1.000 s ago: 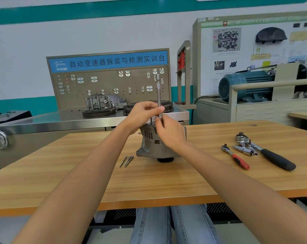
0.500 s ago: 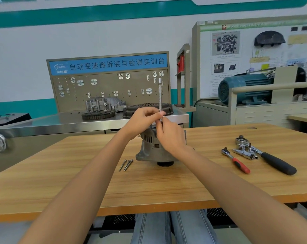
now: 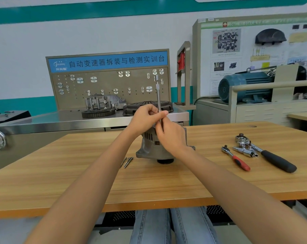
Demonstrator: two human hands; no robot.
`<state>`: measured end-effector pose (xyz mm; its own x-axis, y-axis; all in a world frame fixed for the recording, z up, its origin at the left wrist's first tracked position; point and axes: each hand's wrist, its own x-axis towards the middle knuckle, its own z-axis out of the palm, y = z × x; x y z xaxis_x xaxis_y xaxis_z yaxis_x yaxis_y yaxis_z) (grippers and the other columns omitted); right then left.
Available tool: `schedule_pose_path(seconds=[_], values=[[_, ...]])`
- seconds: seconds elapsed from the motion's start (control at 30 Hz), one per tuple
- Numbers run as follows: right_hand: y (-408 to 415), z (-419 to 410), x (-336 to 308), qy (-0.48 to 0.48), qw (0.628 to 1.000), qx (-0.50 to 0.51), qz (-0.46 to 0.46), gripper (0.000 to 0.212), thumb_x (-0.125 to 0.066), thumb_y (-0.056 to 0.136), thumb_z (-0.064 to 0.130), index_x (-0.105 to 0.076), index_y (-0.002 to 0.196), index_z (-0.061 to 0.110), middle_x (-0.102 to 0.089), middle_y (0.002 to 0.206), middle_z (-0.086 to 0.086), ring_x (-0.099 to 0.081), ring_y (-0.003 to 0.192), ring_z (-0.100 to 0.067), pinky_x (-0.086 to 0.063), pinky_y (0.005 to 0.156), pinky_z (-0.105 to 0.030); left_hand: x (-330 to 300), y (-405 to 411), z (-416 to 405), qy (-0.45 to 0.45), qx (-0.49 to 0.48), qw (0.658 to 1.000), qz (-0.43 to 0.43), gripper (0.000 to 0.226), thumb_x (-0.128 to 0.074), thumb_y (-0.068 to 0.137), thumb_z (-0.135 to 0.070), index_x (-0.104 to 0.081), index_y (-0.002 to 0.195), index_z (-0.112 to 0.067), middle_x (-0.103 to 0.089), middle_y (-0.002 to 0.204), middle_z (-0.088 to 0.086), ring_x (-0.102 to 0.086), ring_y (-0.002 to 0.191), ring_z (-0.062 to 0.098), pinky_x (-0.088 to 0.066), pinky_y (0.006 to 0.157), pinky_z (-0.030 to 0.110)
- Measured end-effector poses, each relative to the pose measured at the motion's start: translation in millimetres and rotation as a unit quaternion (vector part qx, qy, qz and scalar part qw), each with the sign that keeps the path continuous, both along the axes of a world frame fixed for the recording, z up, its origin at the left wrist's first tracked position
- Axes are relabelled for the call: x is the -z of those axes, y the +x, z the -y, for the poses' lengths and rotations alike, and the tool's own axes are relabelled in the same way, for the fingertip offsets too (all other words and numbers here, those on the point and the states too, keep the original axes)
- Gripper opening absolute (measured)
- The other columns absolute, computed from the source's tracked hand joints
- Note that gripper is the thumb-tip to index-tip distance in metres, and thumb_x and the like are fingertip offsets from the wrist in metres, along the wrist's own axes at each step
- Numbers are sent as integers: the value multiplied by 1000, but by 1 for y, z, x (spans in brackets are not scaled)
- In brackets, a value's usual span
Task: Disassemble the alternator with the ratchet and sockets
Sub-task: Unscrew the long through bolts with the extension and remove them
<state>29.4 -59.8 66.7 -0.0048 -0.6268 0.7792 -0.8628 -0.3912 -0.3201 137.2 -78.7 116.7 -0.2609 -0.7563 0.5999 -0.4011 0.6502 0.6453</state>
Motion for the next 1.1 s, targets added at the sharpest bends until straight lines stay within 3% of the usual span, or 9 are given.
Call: schedule_pose_path(seconds=[0.1,0.23,0.37,0.57,0.7,0.87,1.1], values=[[-1,0,-2,8,1000,-5,-4,31,-33,101,30,-54,114,10,-55,73,1,-60,69,-19,-44,57,-30,-2,6,-5,17,50,998,37,27,-59,94,-24,-59,67,-21,-55,54,-17,-49,51,-8,-36,52,4],[0,-1,-2,11,1000,-6,5,33,-33,101,30,-54,116,10,-61,76,-2,-61,71,-19,-48,61,-34,-6,13,-6,46,71,995,52,14,-60,94,-22,-70,84,-25,-68,79,-16,-59,67,-12,-41,59,3],[0,-1,0,10,1000,-3,19,30,-38,99,32,-58,105,11,-58,74,1,-59,70,-17,-43,58,-30,-7,11,-4,31,43,997,54,16,-67,89,-23,-64,73,-22,-61,62,-14,-54,54,-11,-38,51,3],[0,-1,0,6,999,-3,33,31,-40,99,34,-58,103,10,-65,79,-6,-61,73,-20,-50,65,-37,-5,7,-3,2,-14,998,53,31,-71,85,-30,-50,66,-19,-51,59,-10,-48,45,-11,-33,42,5],[0,-2,3,-17,1000,9,-1,31,-35,100,29,-60,102,9,-65,79,-7,-62,70,-22,-49,63,-37,-4,9,-5,3,0,997,77,32,-65,90,-30,-52,63,-20,-50,56,-10,-46,46,-7,-34,47,5],[1,-1,2,-23,999,25,-3,36,-32,102,29,-61,105,9,-65,80,-6,-61,70,-19,-49,63,-33,-7,16,-10,28,49,993,108,19,-57,95,-22,-68,80,-22,-64,76,-8,-58,72,4,-45,69,21],[2,0,1,-3,999,37,-5,32,-38,99,33,-60,104,11,-66,81,-4,-61,74,-19,-43,62,-29,-3,13,-10,11,29,997,72,16,-64,91,-21,-66,76,-26,-65,75,-10,-59,66,-7,-42,60,7]])
